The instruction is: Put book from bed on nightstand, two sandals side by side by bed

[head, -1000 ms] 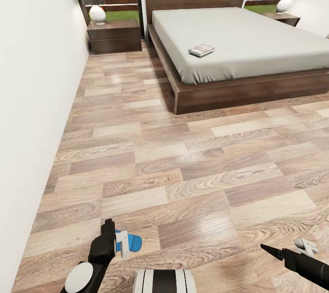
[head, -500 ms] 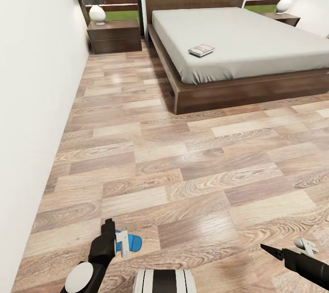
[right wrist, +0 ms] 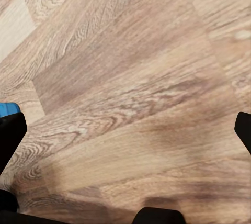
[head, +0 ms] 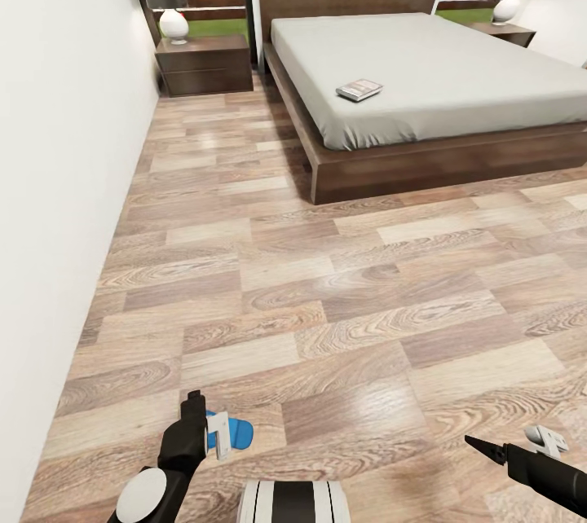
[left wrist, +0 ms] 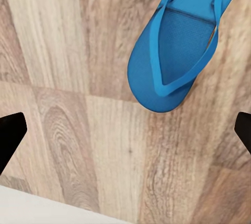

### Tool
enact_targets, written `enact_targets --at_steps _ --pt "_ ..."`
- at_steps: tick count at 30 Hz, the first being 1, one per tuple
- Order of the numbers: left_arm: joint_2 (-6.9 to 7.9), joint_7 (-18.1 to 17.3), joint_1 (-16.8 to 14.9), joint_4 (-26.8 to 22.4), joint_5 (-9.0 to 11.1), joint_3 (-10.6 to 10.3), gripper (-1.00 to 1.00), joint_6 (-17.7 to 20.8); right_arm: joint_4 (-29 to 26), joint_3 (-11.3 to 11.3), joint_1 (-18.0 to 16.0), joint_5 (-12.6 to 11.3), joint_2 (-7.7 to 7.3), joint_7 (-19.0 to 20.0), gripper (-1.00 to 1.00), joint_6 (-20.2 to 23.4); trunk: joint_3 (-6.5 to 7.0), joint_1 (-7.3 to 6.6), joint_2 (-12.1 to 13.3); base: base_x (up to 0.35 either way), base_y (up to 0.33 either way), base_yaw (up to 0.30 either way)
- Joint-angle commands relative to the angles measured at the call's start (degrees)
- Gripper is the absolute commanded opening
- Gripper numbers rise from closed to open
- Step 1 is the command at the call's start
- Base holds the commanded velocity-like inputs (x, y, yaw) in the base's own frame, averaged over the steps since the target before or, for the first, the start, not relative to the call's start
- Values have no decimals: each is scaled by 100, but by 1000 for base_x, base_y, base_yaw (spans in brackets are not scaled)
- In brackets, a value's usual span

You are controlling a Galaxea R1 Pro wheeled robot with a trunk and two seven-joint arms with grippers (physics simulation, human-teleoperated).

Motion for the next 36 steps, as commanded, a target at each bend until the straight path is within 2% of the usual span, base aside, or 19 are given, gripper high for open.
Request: enact_targets --at_steps 1,24,36 --pt "1 -36 -3 -6 -29 -11 100 25 -4 -7 1 -25 0 2 100 39 -4 -1 -2 0 0 0" --pt "-3 -47 -3 1 -30 -23 100 33 -12 -7 1 -25 0 2 100 43 -4 -1 -2 0 0 0" --pt "-1 -45 -3 -5 -38 -23 100 34 -12 -7 1 -25 0 2 100 43 -269 30 -18 0 0 0"
